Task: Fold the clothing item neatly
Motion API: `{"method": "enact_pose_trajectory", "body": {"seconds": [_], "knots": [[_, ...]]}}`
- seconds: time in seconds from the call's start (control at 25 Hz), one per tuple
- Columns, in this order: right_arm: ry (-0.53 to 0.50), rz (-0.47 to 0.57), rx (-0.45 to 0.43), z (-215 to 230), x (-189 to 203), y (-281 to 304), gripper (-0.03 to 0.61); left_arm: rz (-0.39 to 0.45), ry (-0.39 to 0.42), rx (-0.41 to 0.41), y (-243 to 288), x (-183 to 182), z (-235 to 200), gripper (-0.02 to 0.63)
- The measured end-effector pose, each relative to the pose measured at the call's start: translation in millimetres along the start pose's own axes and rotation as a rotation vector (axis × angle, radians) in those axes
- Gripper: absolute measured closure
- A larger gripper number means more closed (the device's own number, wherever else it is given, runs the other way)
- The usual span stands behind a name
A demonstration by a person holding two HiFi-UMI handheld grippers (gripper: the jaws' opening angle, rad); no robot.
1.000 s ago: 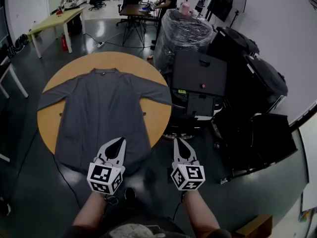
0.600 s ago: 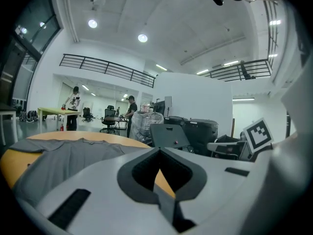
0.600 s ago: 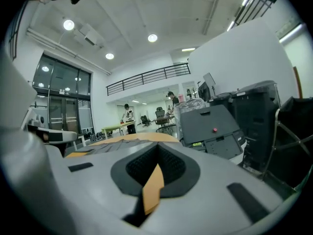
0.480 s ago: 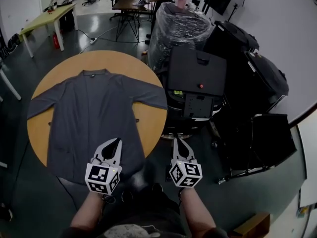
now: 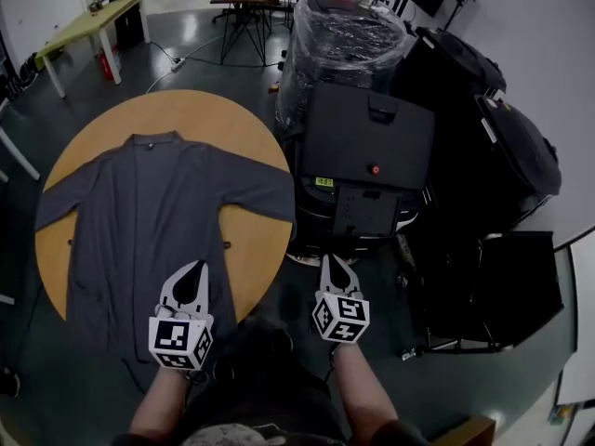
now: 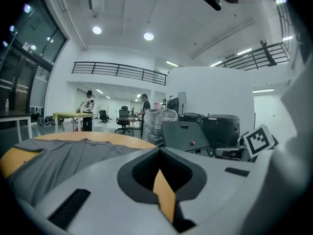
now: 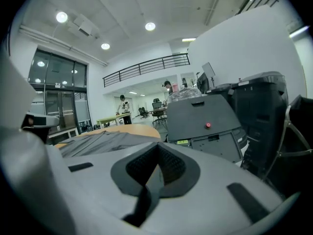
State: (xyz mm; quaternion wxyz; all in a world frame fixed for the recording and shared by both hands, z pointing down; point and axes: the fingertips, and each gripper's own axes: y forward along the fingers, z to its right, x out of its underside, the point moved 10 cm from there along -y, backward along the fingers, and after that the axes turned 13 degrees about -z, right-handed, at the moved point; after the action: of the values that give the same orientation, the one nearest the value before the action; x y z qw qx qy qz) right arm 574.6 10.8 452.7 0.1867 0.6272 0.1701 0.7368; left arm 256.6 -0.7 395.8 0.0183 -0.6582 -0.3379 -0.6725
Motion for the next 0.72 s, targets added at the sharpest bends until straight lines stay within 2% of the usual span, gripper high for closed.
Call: {"method": "enact_pose_trajectory", "body": {"seconds": [0.24,0.4,0.56,0.72], "knots": [[-0.008,-0.052,-0.074,37,1,54,0.591,-0.05,-0.057,-0.059,60,6,19,0.606],[-0.034,-0.078,-0.099,52,4,87,0.591,-0.078,-0.068,-0.078,97,6,26,0.606],[-0.084,-0.168,-0.172,51,23,118,0.591,-0.127,-0.085,-0.112,117,13,29,0.606],[-0.132,-0.267,-0.229,48,44,151,0.528,-0.159,-0.092,-0.137,134,22,36,0.606]]}}
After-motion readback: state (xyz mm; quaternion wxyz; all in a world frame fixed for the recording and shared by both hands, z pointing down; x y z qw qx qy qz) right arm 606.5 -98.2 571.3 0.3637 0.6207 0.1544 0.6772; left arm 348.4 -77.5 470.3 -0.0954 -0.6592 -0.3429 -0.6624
